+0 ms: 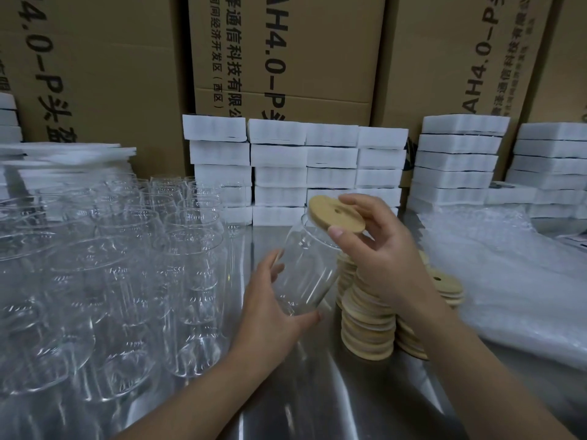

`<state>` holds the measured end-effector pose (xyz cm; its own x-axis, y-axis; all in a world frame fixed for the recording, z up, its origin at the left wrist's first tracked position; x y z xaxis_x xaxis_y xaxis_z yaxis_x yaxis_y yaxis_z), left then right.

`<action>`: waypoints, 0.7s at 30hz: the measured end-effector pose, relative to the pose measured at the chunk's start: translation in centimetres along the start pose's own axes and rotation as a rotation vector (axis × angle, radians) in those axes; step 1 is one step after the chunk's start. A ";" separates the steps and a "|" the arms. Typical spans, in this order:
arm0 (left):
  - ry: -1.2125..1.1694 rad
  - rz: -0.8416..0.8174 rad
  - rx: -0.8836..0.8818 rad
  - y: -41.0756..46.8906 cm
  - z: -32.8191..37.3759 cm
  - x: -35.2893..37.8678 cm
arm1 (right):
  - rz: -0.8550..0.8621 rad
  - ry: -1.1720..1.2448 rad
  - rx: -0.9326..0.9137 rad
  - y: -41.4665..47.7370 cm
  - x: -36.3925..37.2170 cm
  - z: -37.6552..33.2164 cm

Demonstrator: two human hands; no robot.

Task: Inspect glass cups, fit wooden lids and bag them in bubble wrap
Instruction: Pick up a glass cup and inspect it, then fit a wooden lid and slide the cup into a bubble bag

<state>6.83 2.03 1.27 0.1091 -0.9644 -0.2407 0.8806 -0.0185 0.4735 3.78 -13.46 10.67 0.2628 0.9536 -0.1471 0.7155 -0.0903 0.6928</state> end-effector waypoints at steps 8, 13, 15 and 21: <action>-0.028 -0.008 0.026 0.0 -0.4 0.2 | -0.086 -0.078 0.002 -0.4 1.1 0.0; -0.058 0.013 0.022 -0.1 -0.3 0.1 | -0.080 -0.058 -0.006 -0.4 1.3 0.0; -0.071 0.022 0.019 -0.2 -0.2 -0.1 | -0.080 -0.059 -0.010 -0.4 1.3 0.0; -0.079 0.014 0.002 -0.4 -0.1 -0.2 | -0.094 -0.163 -0.012 -0.6 1.6 0.2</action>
<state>6.50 2.20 1.07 0.0844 -0.9824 -0.1669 0.8786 -0.0056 0.4776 3.88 -11.96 9.92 0.2972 0.8984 -0.3234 0.7344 0.0014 0.6787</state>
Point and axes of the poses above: each hand's wrist, its own y-axis towards the middle knuckle, its own x-axis out of the palm, z = x × y, the point moved 7 cm from there along y, towards the middle knuckle, and after that the axes turned 3 degrees about z, right-handed, at the moved point
